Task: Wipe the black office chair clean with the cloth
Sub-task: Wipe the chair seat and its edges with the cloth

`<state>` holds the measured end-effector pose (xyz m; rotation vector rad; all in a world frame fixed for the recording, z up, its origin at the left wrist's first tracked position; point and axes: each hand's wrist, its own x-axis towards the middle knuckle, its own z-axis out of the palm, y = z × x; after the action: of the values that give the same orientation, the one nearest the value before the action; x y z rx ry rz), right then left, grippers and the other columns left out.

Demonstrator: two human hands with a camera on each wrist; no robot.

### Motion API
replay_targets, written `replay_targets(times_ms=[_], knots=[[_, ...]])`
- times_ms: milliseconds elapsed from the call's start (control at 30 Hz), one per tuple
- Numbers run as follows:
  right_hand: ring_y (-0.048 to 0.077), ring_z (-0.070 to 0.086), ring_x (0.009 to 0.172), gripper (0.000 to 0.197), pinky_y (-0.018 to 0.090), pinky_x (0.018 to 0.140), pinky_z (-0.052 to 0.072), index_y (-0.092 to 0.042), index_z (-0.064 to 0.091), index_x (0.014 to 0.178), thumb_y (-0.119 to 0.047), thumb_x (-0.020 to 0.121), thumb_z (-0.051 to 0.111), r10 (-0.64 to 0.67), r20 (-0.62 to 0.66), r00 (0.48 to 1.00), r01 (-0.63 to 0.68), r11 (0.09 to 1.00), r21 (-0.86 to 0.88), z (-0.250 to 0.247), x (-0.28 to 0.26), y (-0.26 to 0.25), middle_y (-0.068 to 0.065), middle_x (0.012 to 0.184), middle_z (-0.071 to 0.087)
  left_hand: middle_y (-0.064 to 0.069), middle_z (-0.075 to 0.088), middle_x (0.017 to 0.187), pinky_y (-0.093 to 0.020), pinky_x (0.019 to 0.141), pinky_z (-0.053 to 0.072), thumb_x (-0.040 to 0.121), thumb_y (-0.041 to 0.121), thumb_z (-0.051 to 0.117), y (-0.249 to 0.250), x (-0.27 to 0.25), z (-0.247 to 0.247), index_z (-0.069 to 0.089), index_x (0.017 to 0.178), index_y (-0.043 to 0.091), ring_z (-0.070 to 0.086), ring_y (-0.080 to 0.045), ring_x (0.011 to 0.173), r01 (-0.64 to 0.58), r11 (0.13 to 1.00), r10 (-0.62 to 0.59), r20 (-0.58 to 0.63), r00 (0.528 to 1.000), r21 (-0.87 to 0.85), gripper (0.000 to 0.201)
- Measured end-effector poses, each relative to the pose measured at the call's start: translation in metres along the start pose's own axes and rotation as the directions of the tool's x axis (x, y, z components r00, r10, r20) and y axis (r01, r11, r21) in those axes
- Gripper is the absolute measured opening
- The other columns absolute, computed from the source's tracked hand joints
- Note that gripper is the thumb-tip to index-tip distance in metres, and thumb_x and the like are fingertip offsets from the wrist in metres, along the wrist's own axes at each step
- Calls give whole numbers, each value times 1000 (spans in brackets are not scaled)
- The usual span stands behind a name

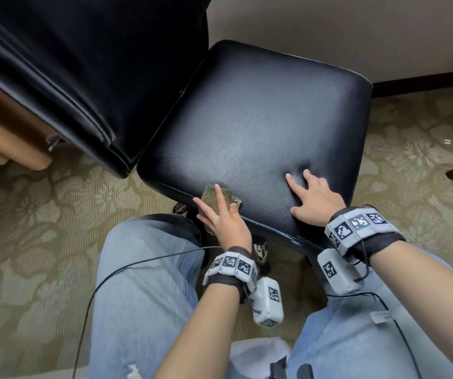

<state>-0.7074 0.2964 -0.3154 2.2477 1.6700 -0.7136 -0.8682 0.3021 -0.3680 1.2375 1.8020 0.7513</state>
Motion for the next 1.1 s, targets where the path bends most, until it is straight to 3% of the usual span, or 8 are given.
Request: replay_targets(times_ms=[267,433,600,767,900,967,1033,1100], knots=[[27,8,140,74,41,104,32,-38,-1,147,-44,90,46,-33,16,999,34,999,-35,4,-1,-11,6,156,-3,-7,-15,157,-44,114,12,101,18,36,-7,64,-46,17,149,29,-4,-35,143,-48,995,53,-55,997,83,53],[31,15,135,74,40,101,34,-31,-1,148,-47,91,44,-50,6,999,50,992,-118,5,-1,-20,13,154,2,-9,-13,157,-48,115,16,100,18,36,-14,43,-37,13,149,27,0,-36,143,-72,997,73,-27,997,34,55],[32,20,131,76,41,98,37,-25,1,149,-49,90,45,-61,-6,998,59,984,-170,6,0,-26,17,149,9,-10,-16,156,-42,114,2,100,15,37,-11,-7,-6,13,149,23,-9,-43,141,-91,994,87,61,994,54,55],[31,21,131,76,41,98,37,-27,2,149,-51,90,45,-85,-20,996,81,984,-161,6,0,-21,15,150,10,-14,-16,155,-30,111,-6,100,12,38,-21,7,-14,15,148,23,-9,-41,141,-172,983,165,108,980,63,55],[30,23,129,76,40,97,38,-29,2,149,-52,90,45,-104,-14,995,100,982,-162,5,0,-22,14,147,14,-14,-16,155,-39,116,6,100,14,37,-26,32,-35,12,148,25,-4,-38,143,-201,978,195,94,976,54,55],[30,25,127,76,39,94,40,-28,3,149,-54,90,43,-123,-29,992,116,977,-179,6,-1,-23,14,145,17,-12,-17,155,-32,114,14,101,16,35,-17,50,-44,11,149,26,-2,-32,144,-137,990,136,35,990,23,55],[28,28,125,76,38,89,42,-27,4,149,-57,90,41,-157,-59,986,140,964,-228,8,-3,-24,14,141,22,-14,-17,155,-19,102,20,102,16,33,-9,66,-53,11,150,26,4,-29,144,-91,996,91,2,996,22,54],[27,30,123,75,36,84,44,-24,4,149,-59,90,37,-198,-75,977,169,942,-290,9,-5,-27,15,137,27,-15,-15,155,-17,96,21,102,17,32,-7,74,-60,11,150,26,8,-29,144,-84,996,84,17,996,41,53]])
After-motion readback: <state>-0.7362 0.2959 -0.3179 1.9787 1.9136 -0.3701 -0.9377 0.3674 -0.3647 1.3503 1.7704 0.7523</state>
